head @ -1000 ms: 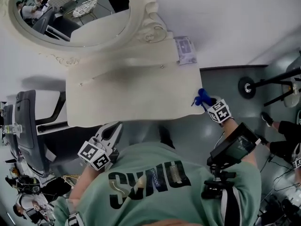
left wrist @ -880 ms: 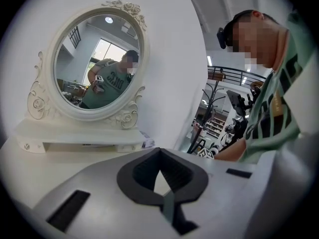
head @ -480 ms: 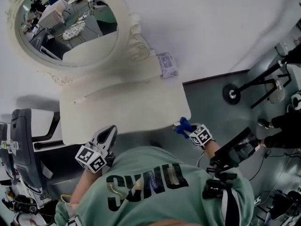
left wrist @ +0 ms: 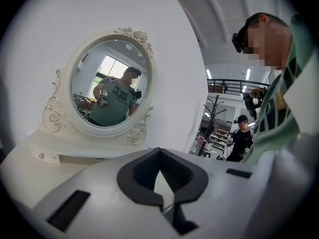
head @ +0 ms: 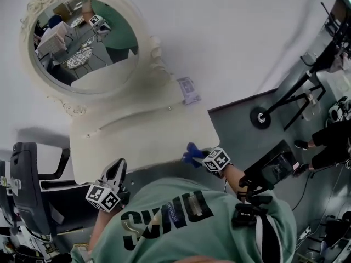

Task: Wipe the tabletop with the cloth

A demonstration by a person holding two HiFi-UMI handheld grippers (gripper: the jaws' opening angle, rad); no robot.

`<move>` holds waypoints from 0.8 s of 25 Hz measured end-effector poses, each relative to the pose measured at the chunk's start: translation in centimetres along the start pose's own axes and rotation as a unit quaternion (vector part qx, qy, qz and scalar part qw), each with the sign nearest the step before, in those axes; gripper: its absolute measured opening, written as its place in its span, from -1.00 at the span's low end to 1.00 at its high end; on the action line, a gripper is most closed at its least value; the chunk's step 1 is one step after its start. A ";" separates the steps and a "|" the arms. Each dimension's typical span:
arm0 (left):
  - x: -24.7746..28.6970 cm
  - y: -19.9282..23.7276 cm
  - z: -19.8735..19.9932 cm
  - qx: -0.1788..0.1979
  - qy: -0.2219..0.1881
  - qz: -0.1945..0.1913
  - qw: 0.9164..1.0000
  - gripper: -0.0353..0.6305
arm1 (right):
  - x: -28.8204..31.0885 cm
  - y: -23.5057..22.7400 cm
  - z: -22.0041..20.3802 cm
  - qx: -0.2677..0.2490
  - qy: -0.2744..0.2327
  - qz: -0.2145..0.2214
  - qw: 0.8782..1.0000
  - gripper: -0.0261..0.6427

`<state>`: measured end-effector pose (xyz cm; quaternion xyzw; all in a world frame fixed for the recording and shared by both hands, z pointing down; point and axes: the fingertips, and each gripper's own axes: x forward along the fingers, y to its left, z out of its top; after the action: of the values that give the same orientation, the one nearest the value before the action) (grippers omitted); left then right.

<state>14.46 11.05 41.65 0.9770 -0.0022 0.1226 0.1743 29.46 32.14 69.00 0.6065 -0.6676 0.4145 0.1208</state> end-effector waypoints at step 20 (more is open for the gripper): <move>-24.0 16.0 0.5 0.002 -0.069 -0.025 0.997 -0.90 | 11.4 22.2 10.5 -0.002 -0.037 -0.053 0.998 -0.67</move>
<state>-9.43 -5.05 40.87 0.9833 0.0103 0.0501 0.1745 10.13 14.93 60.98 0.6555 -0.6393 0.3839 0.1188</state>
